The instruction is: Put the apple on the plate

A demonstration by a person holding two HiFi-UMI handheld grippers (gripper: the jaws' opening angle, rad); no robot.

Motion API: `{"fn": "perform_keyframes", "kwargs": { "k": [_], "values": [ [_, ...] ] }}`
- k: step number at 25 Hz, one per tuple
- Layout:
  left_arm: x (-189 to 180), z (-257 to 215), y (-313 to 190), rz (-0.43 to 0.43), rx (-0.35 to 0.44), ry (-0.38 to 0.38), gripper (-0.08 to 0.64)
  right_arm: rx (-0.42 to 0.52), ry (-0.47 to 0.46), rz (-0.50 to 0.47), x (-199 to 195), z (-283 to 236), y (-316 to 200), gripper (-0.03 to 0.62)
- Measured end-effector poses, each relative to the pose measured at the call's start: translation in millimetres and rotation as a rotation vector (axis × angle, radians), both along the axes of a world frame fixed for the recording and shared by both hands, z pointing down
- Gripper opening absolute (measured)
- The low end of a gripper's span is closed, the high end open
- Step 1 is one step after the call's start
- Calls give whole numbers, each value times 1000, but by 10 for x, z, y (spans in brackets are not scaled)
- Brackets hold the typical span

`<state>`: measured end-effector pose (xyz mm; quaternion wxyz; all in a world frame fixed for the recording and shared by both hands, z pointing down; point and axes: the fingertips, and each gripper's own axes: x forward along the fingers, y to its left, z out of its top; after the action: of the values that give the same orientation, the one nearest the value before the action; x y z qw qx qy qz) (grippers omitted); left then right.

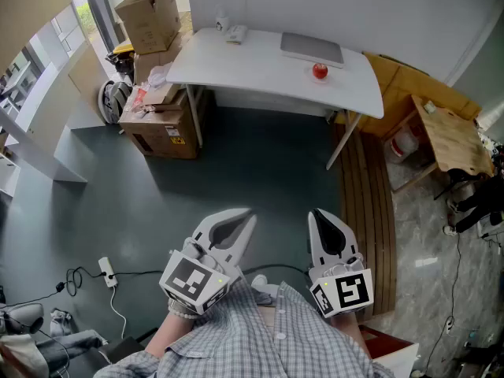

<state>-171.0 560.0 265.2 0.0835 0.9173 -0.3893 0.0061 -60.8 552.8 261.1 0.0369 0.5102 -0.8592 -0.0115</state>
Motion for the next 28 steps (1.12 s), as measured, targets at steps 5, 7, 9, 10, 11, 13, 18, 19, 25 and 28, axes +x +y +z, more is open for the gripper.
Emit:
{"fn": "perform_keyframes", "kwargs": {
  "k": [5, 7, 9, 10, 11, 13, 18, 19, 25, 28],
  "values": [
    [-1, -18, -39, -13, -1, 12, 9, 14, 26, -18, -5, -9, -9, 25],
    [29, -21, -30, -16, 2, 11, 9, 15, 24, -26, 25, -4, 11, 25],
    [61, -27, -17, -20, 5, 10, 9, 13, 5, -36, 65, -7, 31, 25],
    [75, -30, -14, -22, 6, 11, 9, 13, -4, -37, 88, -8, 35, 25],
    [90, -31, -13, -25, 8, 12, 9, 14, -9, -37, 111, -7, 37, 25],
    [127, -23, -6, -27, 9, 9, 9, 15, -18, -41, 155, -1, 45, 25],
    [259, 13, -11, -46, 11, -9, 9, 21, -43, -60, 294, 4, 56, 26],
    [288, 11, -8, -45, 11, -8, 9, 25, -45, -59, 323, 1, 60, 26],
    [435, -4, 19, -26, 20, -19, 9, 19, -63, -34, 483, 21, 87, 25],
    [505, 31, 36, -16, 15, -20, 9, 6, -56, -27, 555, 77, 146, 26]
  ]
}}
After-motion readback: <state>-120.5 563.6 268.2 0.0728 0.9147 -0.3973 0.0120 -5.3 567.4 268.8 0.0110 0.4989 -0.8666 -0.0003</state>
